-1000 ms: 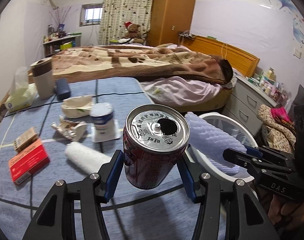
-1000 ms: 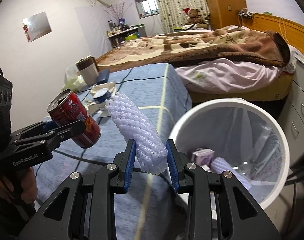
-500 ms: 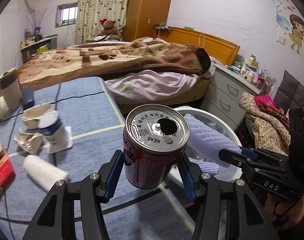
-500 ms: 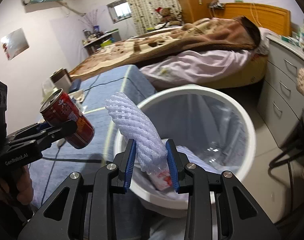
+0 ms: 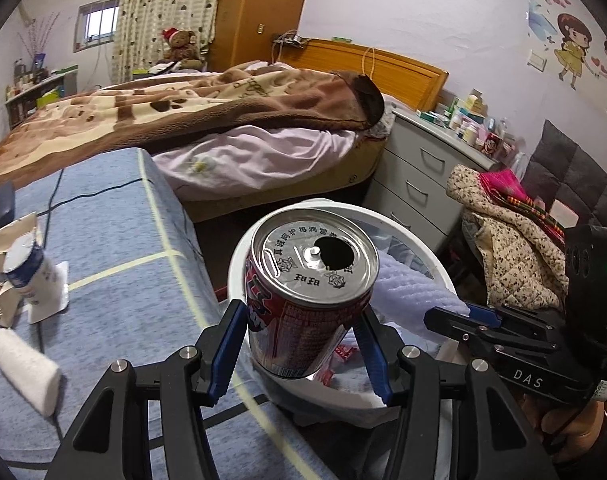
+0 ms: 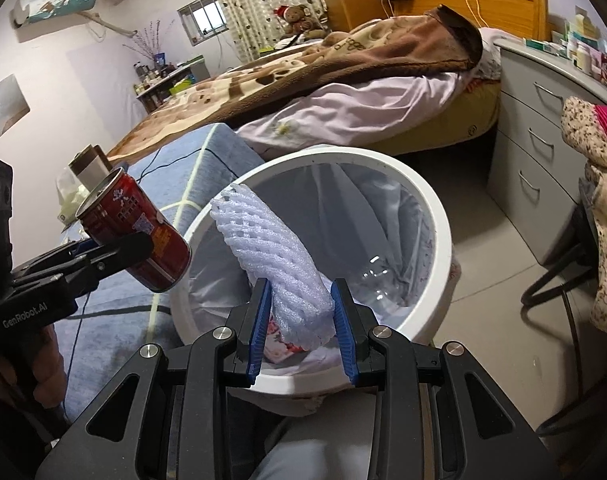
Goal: Collect trash
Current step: 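Carry the soda can and foam net toward the trash bin with both tools, then open both tools to drop the soda can and foam net into the bin, then move both tools back over the table items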
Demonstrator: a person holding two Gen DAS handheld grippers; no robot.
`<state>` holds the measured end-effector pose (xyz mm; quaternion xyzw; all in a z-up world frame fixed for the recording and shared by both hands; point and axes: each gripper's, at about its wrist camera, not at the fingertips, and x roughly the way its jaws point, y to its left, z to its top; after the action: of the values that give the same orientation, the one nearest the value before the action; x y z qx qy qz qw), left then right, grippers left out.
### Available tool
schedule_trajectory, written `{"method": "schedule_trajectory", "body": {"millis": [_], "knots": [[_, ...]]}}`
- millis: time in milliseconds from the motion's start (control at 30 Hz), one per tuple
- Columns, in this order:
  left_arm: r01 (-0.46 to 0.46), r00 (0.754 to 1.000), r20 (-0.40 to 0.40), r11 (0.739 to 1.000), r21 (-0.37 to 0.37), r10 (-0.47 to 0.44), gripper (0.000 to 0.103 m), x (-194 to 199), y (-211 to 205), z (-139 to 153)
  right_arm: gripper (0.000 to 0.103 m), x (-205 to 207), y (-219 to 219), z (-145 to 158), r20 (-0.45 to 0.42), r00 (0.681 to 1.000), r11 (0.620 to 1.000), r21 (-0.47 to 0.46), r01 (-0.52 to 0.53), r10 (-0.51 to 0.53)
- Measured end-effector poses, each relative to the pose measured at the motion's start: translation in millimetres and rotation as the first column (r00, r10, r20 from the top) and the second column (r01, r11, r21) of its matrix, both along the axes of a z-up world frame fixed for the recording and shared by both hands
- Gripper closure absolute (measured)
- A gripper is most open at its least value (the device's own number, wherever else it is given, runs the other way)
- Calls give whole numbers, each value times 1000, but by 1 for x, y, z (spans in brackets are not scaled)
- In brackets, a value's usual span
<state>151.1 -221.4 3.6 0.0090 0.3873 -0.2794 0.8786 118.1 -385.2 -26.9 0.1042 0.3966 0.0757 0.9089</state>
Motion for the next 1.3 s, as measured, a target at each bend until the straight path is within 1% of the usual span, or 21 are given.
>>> {"method": "schedule_trajectory", "body": {"millis": [67, 100, 200, 433, 467, 500, 567, 867, 1033, 1067, 1100, 1133, 1300], "knots": [[9, 1000, -10, 1000, 0, -9, 48, 2, -4, -3, 70, 0, -3, -1, -7, 1000, 1000, 1, 4, -4], [13, 1000, -15, 1000, 0, -13, 48, 3, -6, -5, 68, 0, -4, -2, -9, 1000, 1000, 2, 7, -7], [16, 999, -34, 1000, -8, -17, 48, 7, -6, -9, 68, 0, -7, -2, -14, 1000, 1000, 5, 16, -16], [26, 997, -78, 1000, -7, -26, 48, 13, -6, -18, 64, 0, -7, -2, -22, 999, 999, -23, 35, -35], [27, 997, -76, 1000, -10, -28, 47, 13, -7, -18, 63, 0, -7, -2, -20, 999, 999, -23, 35, -35], [29, 997, -72, 999, -15, -30, 44, 12, -6, -18, 62, 0, -8, -2, -20, 999, 999, -24, 37, -37], [33, 997, -65, 999, -24, -34, 41, 11, -4, -15, 62, 0, -7, -1, -19, 999, 999, -29, 41, -42], [1, 999, -50, 999, -44, -3, 40, 7, 11, -7, 61, -5, -4, 6, 4, 999, 999, -31, 34, -34], [-24, 999, -32, 999, -46, 23, 40, -1, 23, -1, 60, -11, 6, 15, 28, 1000, 999, -34, 3, -2], [-24, 999, -30, 999, -48, 23, 40, -3, 26, 0, 58, -11, 9, 16, 32, 999, 999, -36, -3, 4], [-22, 999, -30, 998, -54, 21, 40, -5, 29, 0, 53, -12, 12, 17, 37, 999, 999, -38, -11, 12], [-24, 999, -29, 998, -59, 23, 40, -7, 32, 1, 51, -12, 15, 19, 44, 999, 999, -39, -20, 22], [-85, 996, -18, 995, -55, 84, 40, -18, 53, 5, 50, -13, 30, 23, 65, 996, 997, -35, -65, 68]]}}
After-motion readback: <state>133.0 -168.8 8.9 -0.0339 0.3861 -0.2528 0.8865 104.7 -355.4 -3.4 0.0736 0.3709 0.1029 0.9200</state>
